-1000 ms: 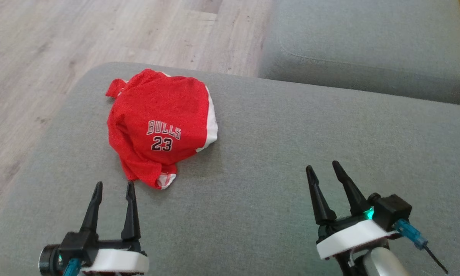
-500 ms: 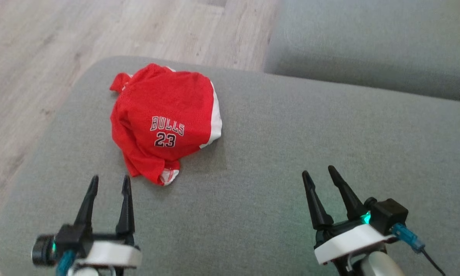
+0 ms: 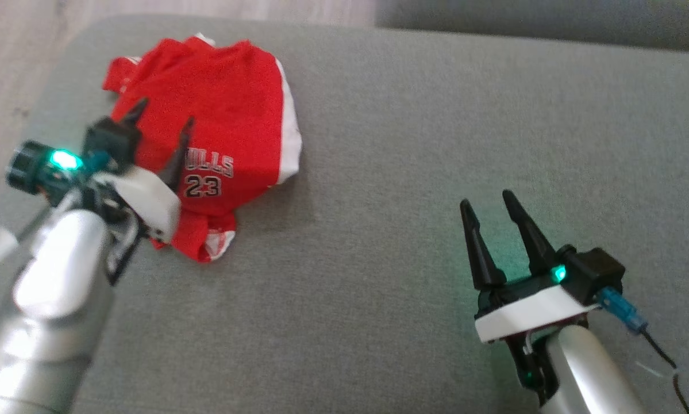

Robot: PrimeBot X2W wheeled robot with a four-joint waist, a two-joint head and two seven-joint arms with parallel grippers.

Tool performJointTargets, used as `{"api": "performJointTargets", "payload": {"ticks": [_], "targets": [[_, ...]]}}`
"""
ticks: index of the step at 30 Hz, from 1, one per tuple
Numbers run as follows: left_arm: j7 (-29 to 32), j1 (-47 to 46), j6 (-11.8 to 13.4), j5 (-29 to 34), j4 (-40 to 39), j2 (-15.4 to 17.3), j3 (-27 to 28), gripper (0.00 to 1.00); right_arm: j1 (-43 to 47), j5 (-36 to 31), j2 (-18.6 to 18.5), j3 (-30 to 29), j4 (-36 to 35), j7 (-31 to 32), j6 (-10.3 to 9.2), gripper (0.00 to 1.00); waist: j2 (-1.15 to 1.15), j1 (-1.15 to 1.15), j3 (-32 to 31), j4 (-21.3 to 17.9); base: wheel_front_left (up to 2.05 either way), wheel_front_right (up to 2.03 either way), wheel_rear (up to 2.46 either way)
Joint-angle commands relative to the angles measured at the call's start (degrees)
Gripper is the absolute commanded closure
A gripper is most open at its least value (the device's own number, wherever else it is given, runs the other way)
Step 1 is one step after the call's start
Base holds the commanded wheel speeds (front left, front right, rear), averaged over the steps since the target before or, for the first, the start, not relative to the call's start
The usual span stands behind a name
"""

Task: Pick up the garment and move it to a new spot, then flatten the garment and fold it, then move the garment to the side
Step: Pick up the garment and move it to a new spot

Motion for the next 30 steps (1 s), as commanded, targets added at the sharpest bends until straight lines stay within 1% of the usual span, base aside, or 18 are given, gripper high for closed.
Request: {"api": "performJointTargets", "payload": {"ticks": [1,7,8,11,13,14,16,19,24,30], "targets": [[2.21,-4.44,0.13,-2.03,0.52,4.44,0.19,0.00,-2.43,-0.47,-0.19,1.09,-2.14,-0.61,-0.04,0.00,0.00,-0.02,3.07,-2.51,0.00,0.00,0.00],[9.84,-10.05,0.12,-9.29,7.76,9.21,-7.29,0.00,-4.09,-0.66,-0.19,0.73,-2.53,-0.61,-0.04,0.00,0.00,-0.02,5.68,-5.03,0.00,0.00,0.00],[9.84,-10.05,0.12,-9.29,7.76,9.21,-7.29,0.00,-4.09,-0.66,-0.19,0.73,-2.53,-0.61,-0.04,0.00,0.00,-0.02,5.68,-5.03,0.00,0.00,0.00],[11.71,-11.16,0.12,-11.96,10.65,10.34,-9.59,0.00,-4.38,-0.75,-0.19,0.41,-2.57,-0.61,-0.04,0.00,0.00,-0.02,6.14,-5.80,0.00,0.00,0.00],[12.28,-11.44,0.12,-13.91,12.16,10.40,-10.25,0.00,-4.48,-0.75,-0.19,0.13,-2.64,-0.61,-0.04,0.00,0.00,-0.02,6.28,-6.13,0.00,0.00,0.00],[12.39,-11.48,0.12,-14.92,12.62,10.30,-10.63,1.00,-4.49,-0.74,-0.19,0.06,-2.67,-0.61,-0.04,0.00,0.00,-0.02,6.25,-6.23,0.00,0.00,0.00],[11.68,-11.62,0.12,-16.59,12.99,10.43,-11.38,1.00,-4.46,-0.73,-0.19,-0.06,-2.66,-0.61,-0.04,0.00,0.00,-0.02,6.11,-6.39,0.00,0.00,0.00],[8.18,-12.15,0.12,-18.20,13.03,10.87,-11.56,1.00,-4.45,-0.65,-0.19,-0.20,-2.44,-0.61,-0.04,0.00,0.00,-0.02,5.47,-6.45,0.00,0.00,0.00],[-1.26,-13.51,0.39,-19.09,12.11,10.57,-9.92,1.00,-3.83,-0.32,-0.19,-0.38,-1.88,-0.61,-0.04,0.00,0.00,-0.02,3.14,-6.18,0.00,0.00,0.00],[-13.51,-13.58,2.89,-19.09,6.89,10.12,-7.11,1.00,-3.05,0.27,-0.19,0.13,-1.40,-0.61,-0.04,0.00,0.00,-0.02,-0.56,-6.70,0.00,0.00,0.00]]}}
